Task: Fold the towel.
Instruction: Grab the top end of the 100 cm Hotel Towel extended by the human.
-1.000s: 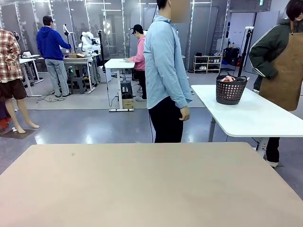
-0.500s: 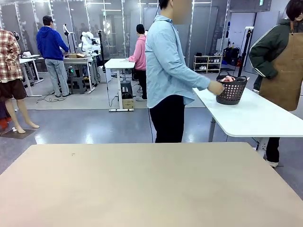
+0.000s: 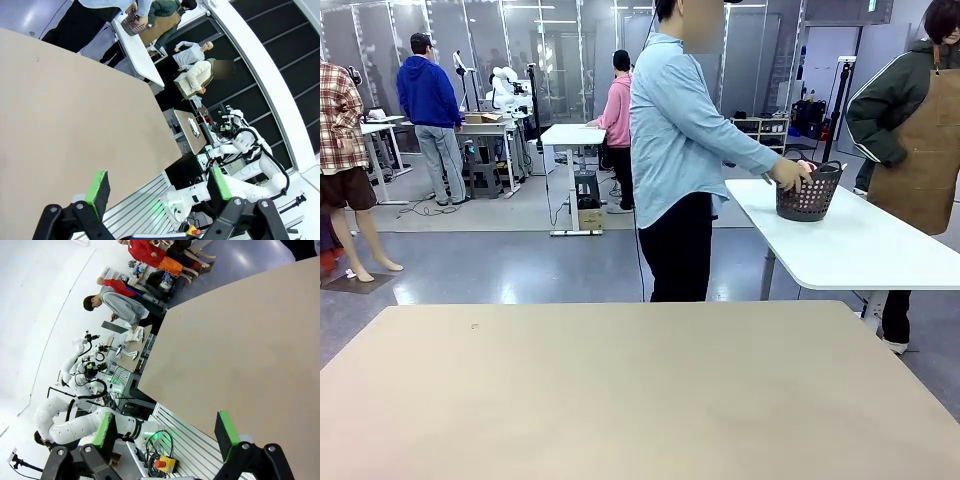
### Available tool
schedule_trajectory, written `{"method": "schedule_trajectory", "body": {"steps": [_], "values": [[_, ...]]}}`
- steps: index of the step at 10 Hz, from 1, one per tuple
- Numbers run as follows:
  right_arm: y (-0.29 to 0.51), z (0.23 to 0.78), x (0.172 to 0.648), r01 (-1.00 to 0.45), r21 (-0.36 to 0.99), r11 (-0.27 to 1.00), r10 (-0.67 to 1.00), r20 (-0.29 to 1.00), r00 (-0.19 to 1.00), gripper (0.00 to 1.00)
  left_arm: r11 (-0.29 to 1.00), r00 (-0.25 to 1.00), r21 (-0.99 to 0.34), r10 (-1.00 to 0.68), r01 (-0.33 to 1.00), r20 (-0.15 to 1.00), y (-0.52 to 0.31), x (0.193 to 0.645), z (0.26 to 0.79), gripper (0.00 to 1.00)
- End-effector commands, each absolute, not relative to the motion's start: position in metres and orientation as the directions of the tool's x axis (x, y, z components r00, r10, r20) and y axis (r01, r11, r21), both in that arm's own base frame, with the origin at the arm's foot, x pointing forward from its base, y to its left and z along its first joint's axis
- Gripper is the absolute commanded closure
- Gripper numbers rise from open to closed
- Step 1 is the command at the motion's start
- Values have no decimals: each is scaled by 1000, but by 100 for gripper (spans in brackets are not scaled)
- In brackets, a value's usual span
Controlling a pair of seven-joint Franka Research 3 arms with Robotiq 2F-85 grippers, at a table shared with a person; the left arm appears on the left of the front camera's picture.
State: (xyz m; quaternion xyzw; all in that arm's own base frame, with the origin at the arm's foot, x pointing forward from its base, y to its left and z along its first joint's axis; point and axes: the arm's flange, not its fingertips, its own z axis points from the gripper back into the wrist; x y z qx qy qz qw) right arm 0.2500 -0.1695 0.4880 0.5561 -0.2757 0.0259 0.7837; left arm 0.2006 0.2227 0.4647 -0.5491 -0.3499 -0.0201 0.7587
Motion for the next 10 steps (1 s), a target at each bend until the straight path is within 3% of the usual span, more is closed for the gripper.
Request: {"method": "schedule_trajectory", "body": {"steps": [1, 10], "values": [[-170, 488, 251, -372, 850, 374, -264, 482, 835, 0, 385, 740, -811, 355, 441, 571, 224, 202, 466, 0], [-170, 488, 251, -372, 850, 374, -264, 482, 835, 0, 385, 740, -811, 355, 441, 571, 224, 202, 466, 0]]}}
